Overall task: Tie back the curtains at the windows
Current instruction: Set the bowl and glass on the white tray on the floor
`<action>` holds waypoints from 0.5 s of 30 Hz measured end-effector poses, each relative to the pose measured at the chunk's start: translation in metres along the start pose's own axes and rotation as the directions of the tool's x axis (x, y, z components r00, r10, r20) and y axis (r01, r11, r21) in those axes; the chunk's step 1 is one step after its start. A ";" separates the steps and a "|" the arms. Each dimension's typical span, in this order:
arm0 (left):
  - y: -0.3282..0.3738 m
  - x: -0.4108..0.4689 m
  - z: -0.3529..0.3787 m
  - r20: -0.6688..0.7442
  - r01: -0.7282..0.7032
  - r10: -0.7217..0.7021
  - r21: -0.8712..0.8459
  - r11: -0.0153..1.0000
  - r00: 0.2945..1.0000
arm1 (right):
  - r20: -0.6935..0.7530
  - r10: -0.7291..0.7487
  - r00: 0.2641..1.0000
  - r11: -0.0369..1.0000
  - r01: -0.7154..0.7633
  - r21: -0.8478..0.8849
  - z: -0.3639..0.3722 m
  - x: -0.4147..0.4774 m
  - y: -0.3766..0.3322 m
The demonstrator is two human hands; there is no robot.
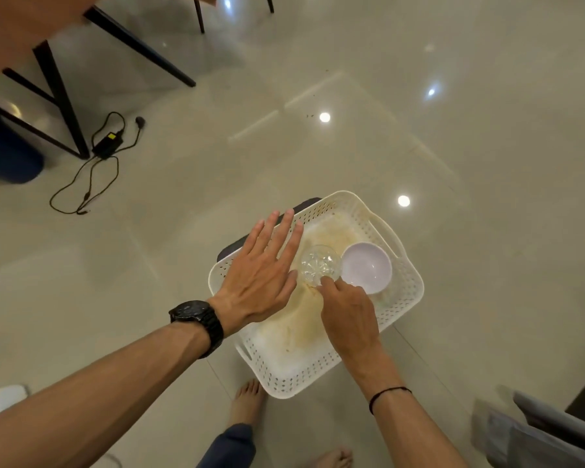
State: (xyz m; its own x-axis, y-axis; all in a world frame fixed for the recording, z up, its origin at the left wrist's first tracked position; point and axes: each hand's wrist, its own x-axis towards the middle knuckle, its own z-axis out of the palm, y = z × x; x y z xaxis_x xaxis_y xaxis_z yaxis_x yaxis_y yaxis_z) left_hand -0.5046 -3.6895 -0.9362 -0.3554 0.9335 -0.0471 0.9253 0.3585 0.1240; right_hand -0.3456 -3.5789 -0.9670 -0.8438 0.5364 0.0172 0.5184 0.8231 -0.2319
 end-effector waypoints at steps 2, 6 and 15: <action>0.002 0.003 0.007 0.005 -0.007 0.007 0.001 1.000 1.000 | 0.035 -0.016 0.999 1.000 0.016 -0.023 0.010 -0.003 0.002; 0.006 0.009 0.015 0.029 -0.028 0.028 -0.010 1.000 0.999 | 0.039 0.003 0.999 0.999 -0.001 -0.053 0.007 -0.006 -0.001; 0.046 0.040 -0.023 -0.095 -0.142 0.129 -0.151 0.978 0.987 | -0.115 0.165 0.980 0.986 -0.165 0.009 -0.056 -0.014 0.027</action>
State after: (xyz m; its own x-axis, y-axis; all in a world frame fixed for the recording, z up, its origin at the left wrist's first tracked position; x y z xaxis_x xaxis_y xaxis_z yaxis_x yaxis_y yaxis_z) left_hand -0.4793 -3.6361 -0.9095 -0.2441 0.9676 0.0641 0.9358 0.2177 0.2772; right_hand -0.3121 -3.5531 -0.9189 -0.7253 0.6824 0.0909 0.6491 0.7218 -0.2400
